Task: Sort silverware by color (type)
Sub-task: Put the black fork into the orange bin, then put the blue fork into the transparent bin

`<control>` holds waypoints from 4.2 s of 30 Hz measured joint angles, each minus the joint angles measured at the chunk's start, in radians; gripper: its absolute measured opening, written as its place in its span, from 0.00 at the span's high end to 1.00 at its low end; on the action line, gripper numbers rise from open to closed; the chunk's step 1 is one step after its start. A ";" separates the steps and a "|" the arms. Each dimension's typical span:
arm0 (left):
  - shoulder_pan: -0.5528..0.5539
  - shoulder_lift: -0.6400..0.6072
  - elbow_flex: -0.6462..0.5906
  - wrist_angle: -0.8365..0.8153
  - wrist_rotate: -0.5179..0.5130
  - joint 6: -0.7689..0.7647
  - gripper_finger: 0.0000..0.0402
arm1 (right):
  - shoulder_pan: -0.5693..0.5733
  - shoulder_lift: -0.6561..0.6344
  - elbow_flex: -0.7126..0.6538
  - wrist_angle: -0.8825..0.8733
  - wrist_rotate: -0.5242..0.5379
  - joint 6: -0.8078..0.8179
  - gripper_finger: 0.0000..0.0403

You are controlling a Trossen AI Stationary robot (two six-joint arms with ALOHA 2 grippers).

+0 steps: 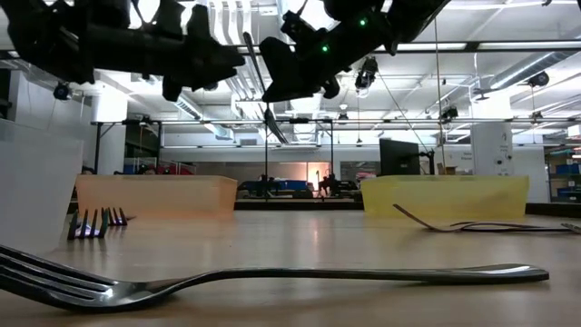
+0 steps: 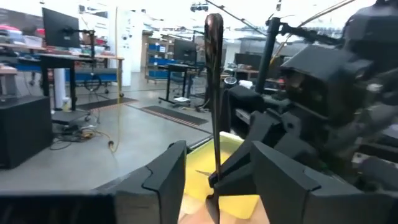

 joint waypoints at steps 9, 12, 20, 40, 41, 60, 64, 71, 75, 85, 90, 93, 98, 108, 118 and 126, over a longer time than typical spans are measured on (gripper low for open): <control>0.033 0.068 0.083 -0.004 -0.054 0.013 0.45 | 0.000 0.000 0.000 0.008 0.003 -0.031 0.98; 0.048 0.075 0.093 -0.004 -0.059 0.018 0.44 | 0.002 0.000 0.000 0.007 0.003 -0.045 0.98; 0.052 0.070 0.128 -0.002 -0.055 0.029 0.43 | 0.002 0.000 0.000 0.008 0.003 -0.088 0.98; 0.052 0.069 0.158 -0.006 -0.046 0.067 0.99 | -0.001 -0.006 0.000 0.008 0.015 -0.139 0.98; 0.052 0.069 0.160 -0.008 -0.043 0.066 0.99 | -0.001 -0.007 0.000 0.008 0.015 -0.141 0.97; 0.107 0.069 0.181 -0.121 -0.389 0.314 1.00 | -0.024 -0.019 0.160 -0.418 0.002 -0.127 0.59; 0.131 0.069 0.232 -0.365 -0.473 0.384 1.00 | -0.038 -0.019 0.215 -0.592 0.008 -0.076 0.57; 0.188 0.130 0.447 -1.184 -0.542 0.268 1.00 | -0.073 -0.019 0.205 -0.635 0.011 -0.002 0.61; 0.214 0.221 0.538 -1.573 -0.540 0.113 1.00 | -0.086 -0.019 0.198 -0.684 0.011 0.052 0.63; 0.264 0.355 0.542 -1.653 -0.449 0.015 0.99 | -0.090 -0.019 0.198 -0.812 0.011 0.088 0.63; 0.274 0.351 0.544 -1.651 -0.381 0.011 0.93 | -0.090 -0.019 0.198 -0.914 0.011 0.113 0.59; 0.274 0.333 0.544 -1.652 -0.362 0.008 0.89 | -0.090 -0.021 0.198 -0.978 0.011 0.138 0.57; 0.274 0.287 0.544 -1.649 -0.369 0.000 0.83 | -0.091 -0.051 0.198 -1.127 -0.046 0.237 0.55; 0.305 0.168 0.487 -1.599 -0.230 0.024 0.81 | -0.098 -0.171 0.198 -1.346 -0.151 0.296 0.57; 0.324 0.115 0.321 -1.228 -0.024 0.033 0.81 | -0.100 -0.283 0.198 -1.451 -0.147 0.394 0.58; 0.287 0.027 0.317 -1.239 0.007 -0.026 0.81 | -0.093 -0.357 0.196 -1.541 -0.217 0.536 0.58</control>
